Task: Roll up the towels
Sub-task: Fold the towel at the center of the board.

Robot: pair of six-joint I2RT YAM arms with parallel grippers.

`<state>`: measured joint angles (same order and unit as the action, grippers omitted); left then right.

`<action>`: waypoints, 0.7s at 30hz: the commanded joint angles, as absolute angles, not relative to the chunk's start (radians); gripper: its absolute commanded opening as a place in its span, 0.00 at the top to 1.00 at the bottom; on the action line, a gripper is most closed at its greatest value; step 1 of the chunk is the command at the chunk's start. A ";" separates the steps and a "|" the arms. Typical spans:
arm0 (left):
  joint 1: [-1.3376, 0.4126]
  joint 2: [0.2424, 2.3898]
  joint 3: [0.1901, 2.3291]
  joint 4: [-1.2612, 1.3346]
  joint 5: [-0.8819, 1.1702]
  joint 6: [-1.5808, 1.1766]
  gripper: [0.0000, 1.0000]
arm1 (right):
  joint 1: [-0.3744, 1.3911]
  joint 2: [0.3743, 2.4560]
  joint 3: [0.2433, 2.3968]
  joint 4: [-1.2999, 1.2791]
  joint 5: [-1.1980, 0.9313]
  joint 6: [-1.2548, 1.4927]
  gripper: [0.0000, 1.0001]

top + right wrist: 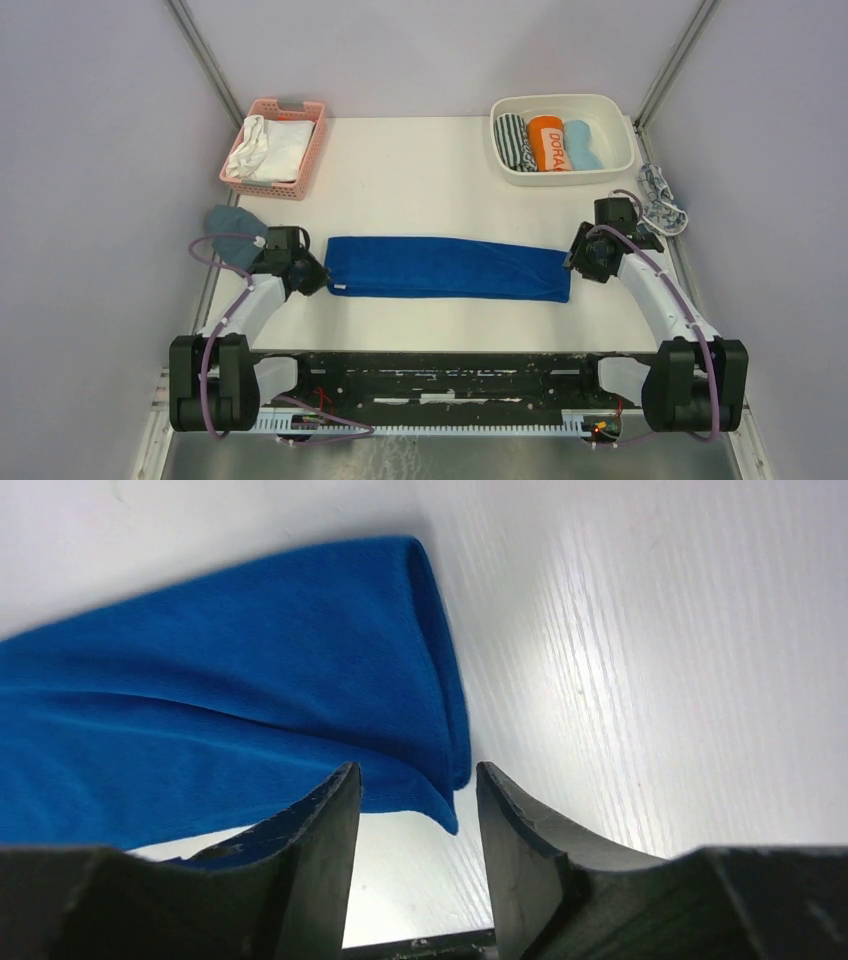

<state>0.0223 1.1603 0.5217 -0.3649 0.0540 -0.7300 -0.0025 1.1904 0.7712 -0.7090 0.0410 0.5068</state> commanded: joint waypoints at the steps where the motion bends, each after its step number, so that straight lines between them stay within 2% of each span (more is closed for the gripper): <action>1: 0.029 1.153 0.507 -0.358 0.046 -0.738 0.92 | -0.007 1.176 0.827 -0.624 0.010 0.475 0.45; 6: 0.029 1.117 0.504 -0.394 0.036 -0.744 0.88 | -0.007 1.273 0.856 -0.541 -0.014 0.461 0.47; 13: 0.027 1.016 0.596 -0.509 -0.015 -0.674 0.61 | -0.015 1.408 0.853 -0.444 0.010 0.457 0.51; 18: -0.017 1.030 0.702 -0.517 0.025 -0.607 0.51 | -0.022 1.453 0.838 -0.384 0.027 0.461 0.52; 21: -0.144 1.099 0.778 -0.478 0.001 -0.583 0.45 | -0.033 1.477 0.833 -0.366 0.024 0.465 0.53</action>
